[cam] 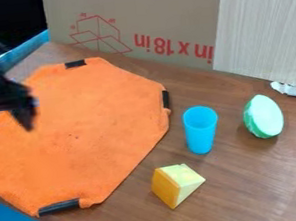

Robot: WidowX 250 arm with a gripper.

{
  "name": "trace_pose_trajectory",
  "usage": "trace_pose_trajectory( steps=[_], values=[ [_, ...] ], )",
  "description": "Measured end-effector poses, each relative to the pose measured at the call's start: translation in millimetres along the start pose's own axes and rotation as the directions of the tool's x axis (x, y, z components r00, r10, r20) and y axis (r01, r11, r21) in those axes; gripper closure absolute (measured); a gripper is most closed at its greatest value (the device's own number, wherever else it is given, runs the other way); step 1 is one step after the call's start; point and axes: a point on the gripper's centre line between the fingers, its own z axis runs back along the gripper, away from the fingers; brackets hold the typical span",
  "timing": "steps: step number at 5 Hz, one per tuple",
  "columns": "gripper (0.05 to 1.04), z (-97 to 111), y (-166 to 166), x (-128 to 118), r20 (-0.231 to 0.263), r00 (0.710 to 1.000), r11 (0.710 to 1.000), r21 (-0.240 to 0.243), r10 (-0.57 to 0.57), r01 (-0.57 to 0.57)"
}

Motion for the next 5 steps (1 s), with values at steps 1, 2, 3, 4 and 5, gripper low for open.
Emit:
trace_pose_trajectory(
  steps=[1,2,3,4,5],
  values=[
    [0.085,-2.2,-42.1,-3.5,0.033,0.999,1.0,-0.027,-0.013,0.014],
    [0.085,-5.7,-66.2,-8.3,0.015,0.998,0.995,-0.076,-0.063,0.064],
    [0.085,-7.2,-81.4,-8.3,0.066,0.989,0.986,-0.094,-0.132,0.138],
    [0.085,-3.7,-94.5,3.2,0.079,0.996,0.992,-0.119,-0.035,0.044],
    [0.085,4.7,-109.3,25.6,0.065,0.997,0.987,-0.159,0.032,-0.022]
  ],
)
